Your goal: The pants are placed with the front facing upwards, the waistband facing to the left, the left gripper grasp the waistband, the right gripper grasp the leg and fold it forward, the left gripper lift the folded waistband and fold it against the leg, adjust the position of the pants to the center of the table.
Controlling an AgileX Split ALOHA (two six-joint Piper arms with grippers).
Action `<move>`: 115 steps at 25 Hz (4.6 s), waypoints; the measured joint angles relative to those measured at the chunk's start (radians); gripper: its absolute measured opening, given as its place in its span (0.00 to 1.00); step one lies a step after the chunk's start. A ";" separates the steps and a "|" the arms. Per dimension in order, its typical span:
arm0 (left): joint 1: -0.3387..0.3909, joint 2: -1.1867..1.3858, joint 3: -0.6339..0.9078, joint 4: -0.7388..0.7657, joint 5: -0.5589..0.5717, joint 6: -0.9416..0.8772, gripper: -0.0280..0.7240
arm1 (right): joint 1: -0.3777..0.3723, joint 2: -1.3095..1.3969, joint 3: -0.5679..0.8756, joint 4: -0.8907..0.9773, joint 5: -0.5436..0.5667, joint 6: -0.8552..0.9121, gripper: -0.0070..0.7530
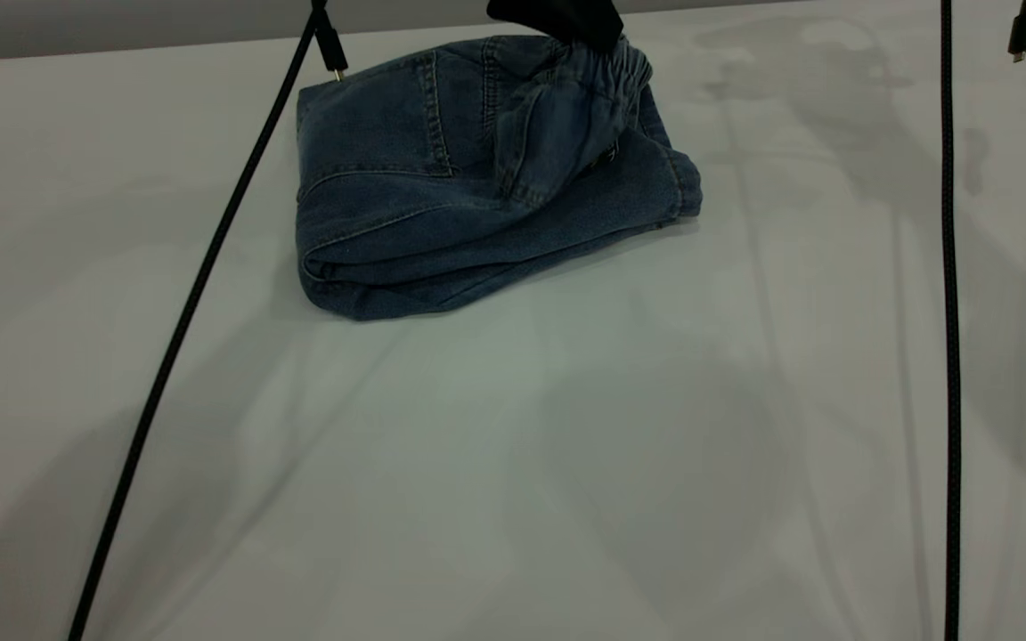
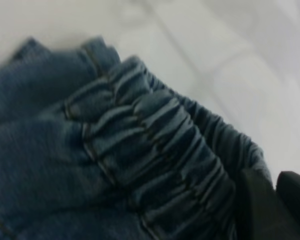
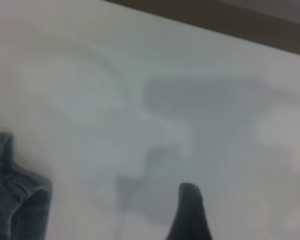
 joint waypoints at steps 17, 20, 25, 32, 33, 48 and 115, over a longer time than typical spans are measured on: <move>-0.005 -0.074 -0.020 0.022 0.039 -0.128 0.73 | 0.000 0.000 0.000 0.000 0.000 -0.008 0.61; -0.005 -0.075 -0.039 0.209 0.146 -0.296 0.73 | 0.000 0.000 0.000 0.001 0.009 -0.008 0.61; -0.006 -0.069 -0.039 0.551 0.220 -0.535 0.73 | 0.000 0.000 0.000 0.003 0.019 -0.009 0.61; -0.006 -0.004 -0.038 0.759 0.169 -0.602 0.73 | 0.000 0.000 0.000 0.006 0.027 -0.009 0.61; -0.006 0.010 -0.038 0.759 0.167 -0.602 0.73 | 0.000 0.000 0.000 0.005 0.027 -0.009 0.61; -0.014 0.110 -0.039 0.713 0.156 -0.455 0.73 | 0.000 0.000 0.000 0.008 0.018 -0.009 0.61; -0.075 -0.942 -0.310 0.830 0.425 -0.635 0.73 | 0.000 -1.409 0.729 0.334 0.068 -0.049 0.61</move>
